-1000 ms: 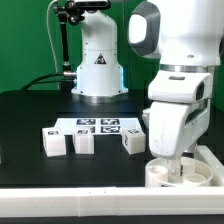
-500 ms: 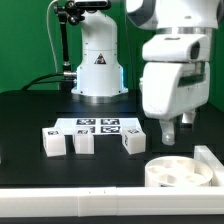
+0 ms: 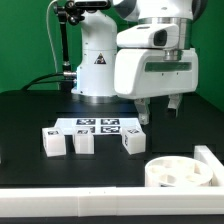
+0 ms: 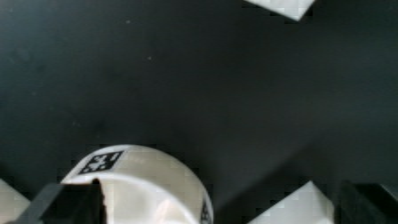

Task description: Assemble stool

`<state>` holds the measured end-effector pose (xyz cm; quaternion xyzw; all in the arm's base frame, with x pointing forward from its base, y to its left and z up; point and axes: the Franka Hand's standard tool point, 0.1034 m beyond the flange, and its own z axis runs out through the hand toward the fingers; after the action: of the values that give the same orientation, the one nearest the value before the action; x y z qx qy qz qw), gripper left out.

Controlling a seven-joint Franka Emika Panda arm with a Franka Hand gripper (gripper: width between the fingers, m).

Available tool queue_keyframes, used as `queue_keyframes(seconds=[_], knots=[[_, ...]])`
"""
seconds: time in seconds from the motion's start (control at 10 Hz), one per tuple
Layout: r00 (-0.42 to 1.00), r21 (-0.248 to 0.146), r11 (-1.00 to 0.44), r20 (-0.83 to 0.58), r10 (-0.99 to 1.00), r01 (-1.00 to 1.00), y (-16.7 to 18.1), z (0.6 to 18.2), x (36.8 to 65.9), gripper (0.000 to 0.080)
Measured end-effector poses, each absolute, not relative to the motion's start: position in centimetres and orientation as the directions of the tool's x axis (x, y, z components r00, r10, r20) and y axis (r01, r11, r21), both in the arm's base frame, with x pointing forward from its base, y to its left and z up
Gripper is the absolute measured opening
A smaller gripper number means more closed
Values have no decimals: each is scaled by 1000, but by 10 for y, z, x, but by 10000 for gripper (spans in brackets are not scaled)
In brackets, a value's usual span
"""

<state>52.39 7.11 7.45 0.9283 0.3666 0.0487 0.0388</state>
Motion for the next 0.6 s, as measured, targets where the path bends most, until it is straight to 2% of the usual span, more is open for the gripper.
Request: queue_keyframes(seconds=[0.3,0.5,0.6], knots=[[750,103,-752,66,658,651,71,74,524,649],[850,82,-854,86,519,513,69,71,522,649],[908,68,-912,87,410,405,58,61,517,649]])
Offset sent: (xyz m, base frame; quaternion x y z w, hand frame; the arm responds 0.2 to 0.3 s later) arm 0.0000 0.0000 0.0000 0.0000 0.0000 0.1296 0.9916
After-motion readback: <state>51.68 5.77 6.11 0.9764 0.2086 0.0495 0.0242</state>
